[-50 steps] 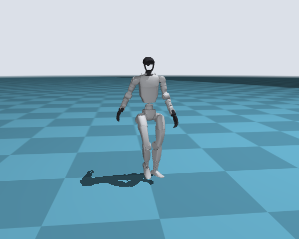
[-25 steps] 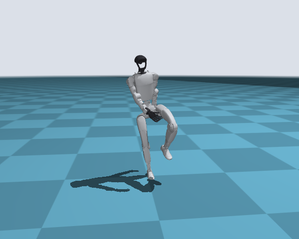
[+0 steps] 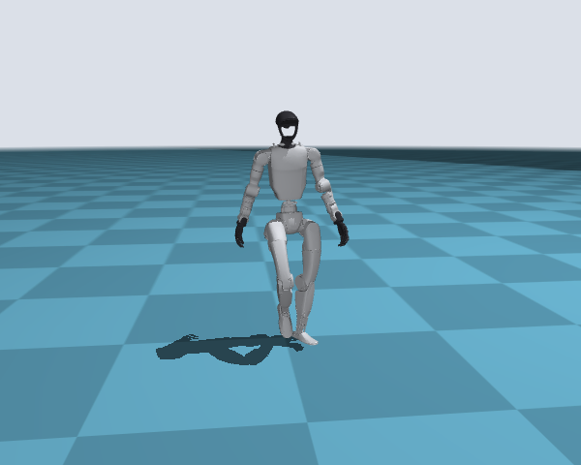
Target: In place motions
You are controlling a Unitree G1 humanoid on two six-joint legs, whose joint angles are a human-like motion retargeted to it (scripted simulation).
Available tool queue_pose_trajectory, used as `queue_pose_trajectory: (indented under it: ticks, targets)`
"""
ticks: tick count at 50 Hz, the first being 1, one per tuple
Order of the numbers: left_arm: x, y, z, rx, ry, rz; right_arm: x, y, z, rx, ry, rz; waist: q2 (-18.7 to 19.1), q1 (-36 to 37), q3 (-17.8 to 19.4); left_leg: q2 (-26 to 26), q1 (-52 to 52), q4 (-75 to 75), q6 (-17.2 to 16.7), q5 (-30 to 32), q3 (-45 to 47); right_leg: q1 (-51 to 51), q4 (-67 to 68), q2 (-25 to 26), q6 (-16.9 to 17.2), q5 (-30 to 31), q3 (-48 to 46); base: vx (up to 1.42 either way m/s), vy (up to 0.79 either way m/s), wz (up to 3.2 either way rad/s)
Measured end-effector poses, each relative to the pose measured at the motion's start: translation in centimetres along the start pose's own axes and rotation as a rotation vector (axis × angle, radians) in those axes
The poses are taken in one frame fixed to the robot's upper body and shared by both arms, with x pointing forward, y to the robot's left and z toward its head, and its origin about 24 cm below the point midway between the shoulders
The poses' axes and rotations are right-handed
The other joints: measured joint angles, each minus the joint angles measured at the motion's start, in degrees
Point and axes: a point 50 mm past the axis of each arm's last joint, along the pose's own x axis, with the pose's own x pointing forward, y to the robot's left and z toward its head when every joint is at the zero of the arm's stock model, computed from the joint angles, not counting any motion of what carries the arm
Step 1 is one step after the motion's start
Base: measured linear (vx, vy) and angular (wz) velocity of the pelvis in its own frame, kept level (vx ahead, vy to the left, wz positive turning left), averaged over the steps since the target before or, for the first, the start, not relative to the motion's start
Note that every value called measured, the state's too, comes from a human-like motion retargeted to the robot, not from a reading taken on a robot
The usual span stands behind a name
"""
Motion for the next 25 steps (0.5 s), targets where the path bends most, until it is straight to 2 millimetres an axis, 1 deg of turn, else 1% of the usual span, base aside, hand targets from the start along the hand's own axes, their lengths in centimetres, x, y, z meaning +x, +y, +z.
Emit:
queue_pose_trajectory:
  ticks: [2,3,5,7,8,9,10,12,15,18,19,20,21,22,23,25]
  targets:
    - [0.7,-0.3,3.4,0.074,-0.080,-0.014,0.0,-0.1,-2.6,0.136,0.069,-0.007,1.3,-4.6,2.0,1.4,-1.3,0.0,0.3,1.1,-4.1,-7.3,8.0,0.3,1.8,-1.9,-1.1,-0.30,0.08,1.61]
    - [0.8,-0.6,4.1,0.091,-0.103,0.001,0.0,-0.2,-4.2,0.174,0.103,-0.025,1.8,-6.4,2.1,2.1,-1.6,-0.1,0.3,1.6,-5.4,-10.1,10.2,1.3,2.6,-3.1,-1.5,0.08,0.00,1.03]
    - [0.8,-0.6,4.9,0.086,-0.145,0.044,-0.3,-0.9,-7.6,0.211,0.171,-0.080,2.8,-8.1,0.9,3.7,-2.3,-0.3,0.0,2.1,-6.2,-13.9,11.9,3.6,3.6,-4.4,-1.8,0.33,-0.09,0.45]
    - [0.7,-0.6,5.0,0.065,-0.177,0.055,-0.9,-1.3,-11.0,0.223,0.247,-0.119,2.9,-9.3,-2.0,3.6,-3.0,-0.5,0.2,1.7,-6.6,-14.3,10.6,1.9,3.2,-5.6,-2.1,0.38,-0.14,0.35]
    - [0.6,-0.8,4.6,0.060,-0.176,0.043,-1.3,-1.4,-12.5,0.224,0.290,-0.132,3.1,-8.8,-4.0,3.3,-3.6,-0.6,0.2,1.5,-6.8,-13.7,9.0,1.2,2.5,-6.4,-1.9,0.32,-0.13,0.01]
    - [0.6,-1.2,4.2,0.062,-0.167,0.024,-1.6,-1.2,-13.7,0.226,0.325,-0.136,3.0,-7.5,-5.4,3.0,-3.7,-0.8,0.2,1.2,-6.7,-12.0,6.7,1.0,2.2,-6.8,-1.5,0.23,-0.11,-0.29]
    - [0.6,-1.7,3.8,0.067,-0.155,0.000,-1.9,-1.0,-14.6,0.228,0.357,-0.135,2.9,-5.8,-6.5,2.7,-3.6,-1.0,0.1,0.8,-6.3,-9.8,3.8,1.0,1.9,-7.1,-1.0,0.11,-0.10,-0.56]
    - [0.5,-2.3,2.7,0.090,-0.116,-0.034,-1.8,0.1,-14.6,0.219,0.375,-0.102,1.3,-1.6,-6.6,1.6,-1.4,-2.0,-0.2,0.1,-4.3,-2.1,-4.7,2.5,2.3,-6.4,0.5,0.03,-0.08,-0.70]
    - [0.1,-2.2,0.0,0.146,-0.017,-0.033,-1.4,1.6,-13.0,0.176,0.333,-0.037,0.2,2.5,-7.2,1.0,1.2,-2.9,-0.9,-1.3,-2.6,10.0,-19.7,5.8,4.0,-4.6,2.1,0.08,-0.08,-0.58]
    - [-1.9,-1.2,-6.3,0.135,0.176,0.058,-0.4,2.5,-8.5,0.049,0.214,0.042,-0.6,6.3,-10.9,-0.3,0.9,-1.1,-1.3,-4.2,0.8,24.8,-44.1,9.3,6.9,-1.1,5.5,0.23,-0.07,-0.84]
    - [-2.9,-0.9,-8.4,0.099,0.226,0.097,-0.2,2.6,-6.6,-0.004,0.168,0.056,-1.0,6.9,-11.9,-0.9,0.3,0.7,-1.3,-5.1,2.0,29.2,-51.4,9.4,8.6,-3.6,5.8,0.26,-0.07,-0.77]
    - [-4.0,-0.7,-10.6,0.054,0.274,0.139,0.0,2.7,-4.6,-0.061,0.117,0.065,-1.6,7.2,-12.8,-1.7,-0.5,2.9,-1.1,-6.0,3.2,33.4,-58.7,9.2,10.6,-8.0,5.7,0.16,-0.11,-0.82]
    - [-5.1,-0.5,-12.5,-0.016,0.314,0.190,0.0,2.8,-2.0,-0.131,0.050,0.070,-2.5,7.5,-12.8,-2.4,-1.6,6.9,-0.9,-5.6,5.1,36.7,-63.7,8.1,10.4,-12.6,3.1,0.05,-0.14,-0.97]
    - [-6.3,-0.4,-14.2,-0.089,0.356,0.243,-0.1,3.0,0.8,-0.201,-0.020,0.076,-3.4,8.0,-12.7,-2.2,-3.6,12.8,-0.9,-4.1,7.5,39.1,-68.0,7.0,10.0,-15.8,1.6,-0.09,-0.10,-1.26]
    - [-7.2,-0.4,-15.5,-0.166,0.400,0.295,-0.5,3.4,4.1,-0.272,-0.099,0.086,-4.6,9.1,-12.2,-0.5,-7.5,22.5,-1.3,-0.4,10.8,39.7,-70.8,6.0,9.1,-16.2,2.2,-0.18,-0.07,-1.24]
    - [-8.2,-0.9,-17.0,-0.294,0.461,0.360,-1.9,4.3,10.2,-0.359,-0.242,0.104,-4.7,11.1,-11.3,7.7,-18.4,43.0,-1.8,6.8,13.6,38.5,-73.6,6.2,10.3,-15.5,6.7,-0.32,-0.16,-1.01]
